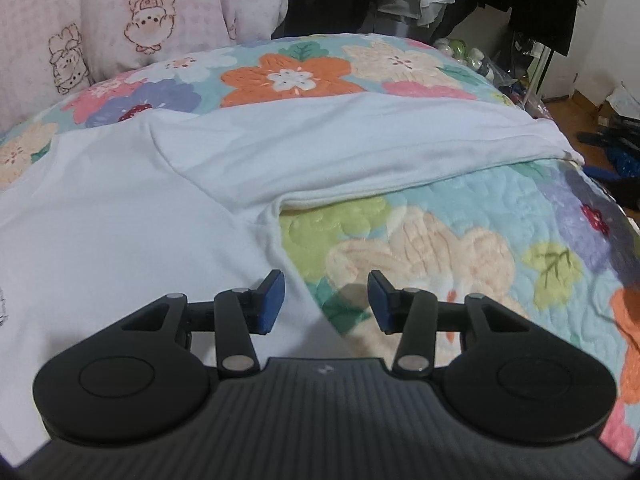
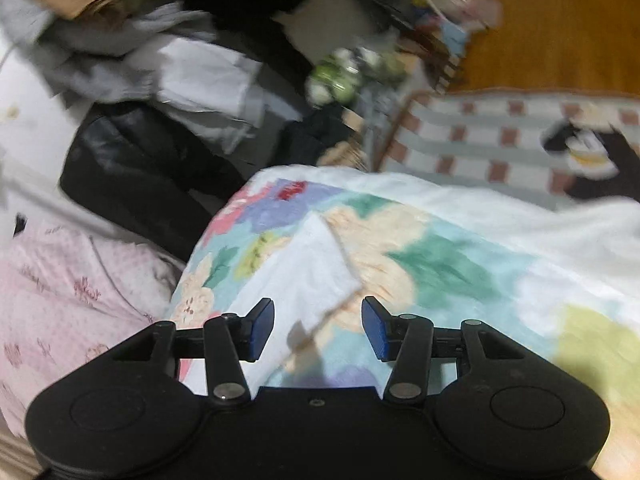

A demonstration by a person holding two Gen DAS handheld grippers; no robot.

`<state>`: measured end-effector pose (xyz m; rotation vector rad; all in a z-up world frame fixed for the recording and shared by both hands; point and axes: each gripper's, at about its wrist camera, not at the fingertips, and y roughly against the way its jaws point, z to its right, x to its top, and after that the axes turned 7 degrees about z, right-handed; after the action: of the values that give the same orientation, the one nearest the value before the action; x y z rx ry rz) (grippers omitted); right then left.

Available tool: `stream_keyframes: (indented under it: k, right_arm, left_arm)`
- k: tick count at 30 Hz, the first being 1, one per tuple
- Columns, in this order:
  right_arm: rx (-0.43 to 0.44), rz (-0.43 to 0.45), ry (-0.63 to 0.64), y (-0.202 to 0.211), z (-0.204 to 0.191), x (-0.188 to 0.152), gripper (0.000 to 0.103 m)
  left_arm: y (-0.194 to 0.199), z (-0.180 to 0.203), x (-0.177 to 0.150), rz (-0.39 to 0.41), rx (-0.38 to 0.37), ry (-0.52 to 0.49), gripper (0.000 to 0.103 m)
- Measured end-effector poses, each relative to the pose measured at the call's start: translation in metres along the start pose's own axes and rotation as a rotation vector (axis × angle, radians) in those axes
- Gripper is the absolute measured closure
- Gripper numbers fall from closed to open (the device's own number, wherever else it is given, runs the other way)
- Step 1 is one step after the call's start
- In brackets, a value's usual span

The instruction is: Fold clothes

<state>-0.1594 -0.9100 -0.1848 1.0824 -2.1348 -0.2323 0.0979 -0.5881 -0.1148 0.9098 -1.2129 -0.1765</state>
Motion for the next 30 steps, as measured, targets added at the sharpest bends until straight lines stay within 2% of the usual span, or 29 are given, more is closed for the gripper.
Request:
stream_keyframes:
  k: [1,2,3,6,8,9,10,11,12,13,14,17,21,23,26,28,30]
  right_arm:
    - [0.002,0.012,0.070,-0.004,-0.006,-0.004,0.086]
    - [-0.020,0.031,0.168,-0.005,-0.014,-0.010,0.099]
    - [-0.047,0.049,0.249,-0.005,-0.022,-0.015,0.099]
    - [-0.145,0.089,0.387,0.003,-0.038,-0.019,0.101]
    - [-0.194,0.088,0.413,0.006,-0.044,-0.018,0.097]
    - [-0.243,0.088,0.438,0.006,-0.046,-0.019,0.090]
    - [-0.287,0.093,0.459,0.009,-0.048,-0.019,0.078]
    - [-0.310,0.100,0.466,0.016,-0.052,-0.018,0.073]
    - [-0.333,0.107,0.474,0.022,-0.056,-0.018,0.073]
    - [-0.356,0.114,0.481,0.028,-0.059,-0.018,0.066]
    - [-0.361,0.115,0.476,0.035,-0.065,-0.018,0.052]
    - [-0.229,0.087,0.465,0.061,-0.098,-0.036,0.043]
    - [-0.078,-0.033,0.608,0.078,-0.168,-0.094,0.031]
    - [0.045,-0.106,0.627,0.092,-0.194,-0.127,0.016]
    - [0.225,-0.211,0.667,0.114,-0.234,-0.178,0.014]
    - [0.322,-0.257,0.760,0.130,-0.254,-0.214,0.013]
    - [0.411,-0.328,0.799,0.144,-0.267,-0.247,0.013]
  left_arm:
    - [0.008,-0.004,-0.001,0.007,0.005,0.008,0.059]
    - [0.015,-0.009,-0.003,0.015,0.009,0.018,0.059]
    - [0.023,-0.014,-0.004,0.023,0.014,0.027,0.059]
    - [0.054,-0.039,-0.012,0.049,0.054,0.079,0.058]
    - [0.076,-0.057,-0.022,0.074,0.089,0.127,0.057]
    - [0.087,-0.068,-0.030,0.082,0.107,0.155,0.057]
    - [0.098,-0.078,-0.038,0.089,0.124,0.183,0.056]
    - [0.109,-0.089,-0.046,0.096,0.141,0.212,0.056]
    - [0.119,-0.099,-0.054,0.097,0.158,0.236,0.056]
    - [0.130,-0.110,-0.066,0.094,0.181,0.261,0.056]
    - [0.141,-0.119,-0.075,0.092,0.201,0.279,0.056]
    - [0.176,-0.149,-0.106,0.099,0.266,0.339,0.055]
    - [0.222,-0.189,-0.148,0.114,0.379,0.432,0.052]
    - [0.249,-0.212,-0.175,0.137,0.442,0.493,0.051]
    - [0.285,-0.243,-0.211,0.187,0.517,0.569,0.050]
    - [0.305,-0.263,-0.232,0.195,0.591,0.619,0.050]
    - [0.326,-0.285,-0.244,0.218,0.625,0.697,0.050]
